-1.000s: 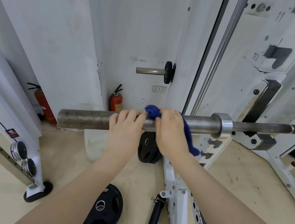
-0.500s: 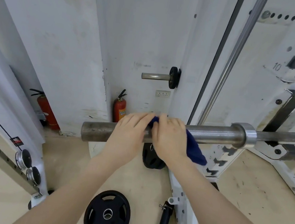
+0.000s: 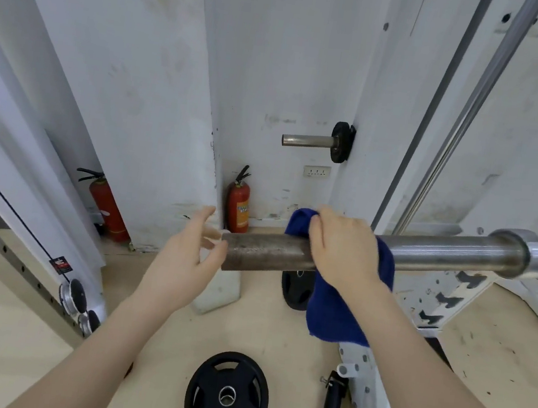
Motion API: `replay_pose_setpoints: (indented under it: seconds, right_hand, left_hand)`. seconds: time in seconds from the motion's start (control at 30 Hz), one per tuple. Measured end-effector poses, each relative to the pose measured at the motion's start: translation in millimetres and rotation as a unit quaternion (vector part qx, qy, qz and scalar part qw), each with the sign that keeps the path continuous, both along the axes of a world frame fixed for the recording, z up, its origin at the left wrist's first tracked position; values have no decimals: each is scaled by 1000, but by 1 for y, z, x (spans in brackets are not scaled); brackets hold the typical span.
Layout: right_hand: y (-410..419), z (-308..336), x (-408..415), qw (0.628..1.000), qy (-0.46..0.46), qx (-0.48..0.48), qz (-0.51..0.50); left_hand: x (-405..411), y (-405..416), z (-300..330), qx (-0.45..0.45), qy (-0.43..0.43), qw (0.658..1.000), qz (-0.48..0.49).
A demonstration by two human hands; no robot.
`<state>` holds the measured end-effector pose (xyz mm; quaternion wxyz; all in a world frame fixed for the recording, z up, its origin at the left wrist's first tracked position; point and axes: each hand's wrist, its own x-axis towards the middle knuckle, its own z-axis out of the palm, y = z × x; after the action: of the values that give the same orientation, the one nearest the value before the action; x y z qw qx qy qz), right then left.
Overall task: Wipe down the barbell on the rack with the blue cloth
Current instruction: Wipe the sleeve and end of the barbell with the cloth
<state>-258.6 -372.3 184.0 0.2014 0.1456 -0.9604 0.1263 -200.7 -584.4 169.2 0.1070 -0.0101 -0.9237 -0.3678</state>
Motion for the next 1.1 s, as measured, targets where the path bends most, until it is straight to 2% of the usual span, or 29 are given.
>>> replay_pose_setpoints:
  seconds: [0.13,0.2,0.27,0.33,0.4,0.47,0.57,0.63,0.7,0.77,0.87,0.97,1.0,1.07,1.1]
  right_hand:
    - [-70,-11,18,997,37,13,62]
    - [-83,-14,17,994,58,32,89]
    - [-74,-12,13,992,40,65,104]
    - [-57,-8,8,997,10,55,48]
    - [-45,-6,2,998,8,25,-50]
    - [-53,-6,1,996,1,33,-79]
    - [-84,-12,10,999,30,44,-8]
    - [-107,-15,24,997,51,11,58]
    - [-127,-22,32,990,84,20,109]
    - [-139,-31,36,977,123,59,161]
    - [-146,-48,43,955,121,111,248]
    - [-140,-83,57,923,61,191,328]
    - [-135,-93,61,924,16,198,326]
    - [-123,-107,60,953,-125,144,234]
    - [-114,-111,57,964,-207,49,157]
  left_hand:
    - [-2,-8,-7,68,-6,996,-55]
    - [-6,-12,-9,97,-17,992,-75]
    - [-7,-16,-9,138,-36,986,-83]
    - [-10,-20,-11,192,-62,976,-82]
    - [-12,-22,-13,198,-80,973,-84]
    - [-12,-22,-17,213,-80,970,-82]
    - [-10,-29,-20,279,-51,957,-55]
    - [-11,-42,-16,329,-42,943,-11]
    - [-16,-60,-11,382,-39,922,45]
    - [-20,-78,-8,393,-25,915,87]
    - [-21,-92,-6,389,-13,914,111]
    - [-18,-88,-5,370,-22,925,86]
    - [-16,-83,-5,358,-31,930,70]
    - [-13,-72,-7,340,-52,939,29]
    - [-12,-67,-8,322,-61,945,6]
